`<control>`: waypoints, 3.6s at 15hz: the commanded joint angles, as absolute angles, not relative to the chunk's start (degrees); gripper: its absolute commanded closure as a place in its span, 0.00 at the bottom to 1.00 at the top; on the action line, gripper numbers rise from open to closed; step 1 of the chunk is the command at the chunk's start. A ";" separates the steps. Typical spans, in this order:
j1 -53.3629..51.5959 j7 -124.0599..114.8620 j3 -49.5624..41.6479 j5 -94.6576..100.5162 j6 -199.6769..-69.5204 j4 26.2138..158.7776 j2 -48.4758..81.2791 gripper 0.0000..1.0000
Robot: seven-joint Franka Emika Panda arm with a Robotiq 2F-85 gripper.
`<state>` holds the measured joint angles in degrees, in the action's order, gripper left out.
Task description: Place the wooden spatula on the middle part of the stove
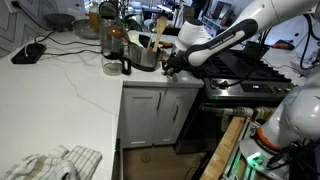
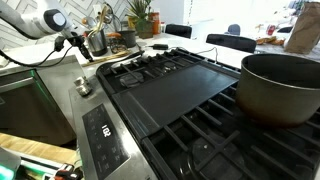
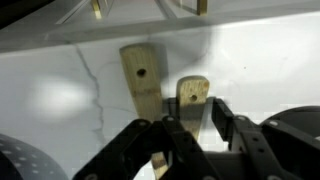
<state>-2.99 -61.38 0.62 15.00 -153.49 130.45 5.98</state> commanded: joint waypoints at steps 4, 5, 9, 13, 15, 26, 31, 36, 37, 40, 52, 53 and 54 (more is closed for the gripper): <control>-4.17 -62.39 -0.70 18.03 -153.45 129.97 7.52 0.95; -4.13 -61.86 -0.56 17.43 -153.36 129.96 7.48 0.93; -3.90 -60.84 -0.39 16.11 -152.92 130.25 6.52 0.93; -3.78 -60.73 -0.47 16.03 -153.42 130.83 5.12 0.93; -3.72 -60.88 -0.49 16.10 -153.50 131.20 4.19 0.93; -2.38 -64.29 -1.10 21.91 -152.92 132.45 -0.64 0.93; -1.29 -65.37 -0.59 24.01 -151.79 133.65 -3.17 0.93; -0.10 -66.15 0.31 25.16 -150.53 135.99 -6.43 0.93; 0.19 -66.18 0.54 25.39 -150.19 136.54 -7.24 0.93; 1.24 -65.69 1.25 25.44 -149.22 138.33 -9.76 0.93; 8.16 -56.44 0.93 23.15 -151.03 145.76 -20.23 0.93; 8.81 -55.23 0.87 23.28 -151.27 146.58 -21.29 0.93; 9.19 -53.61 0.61 22.80 -151.46 147.32 -22.21 0.93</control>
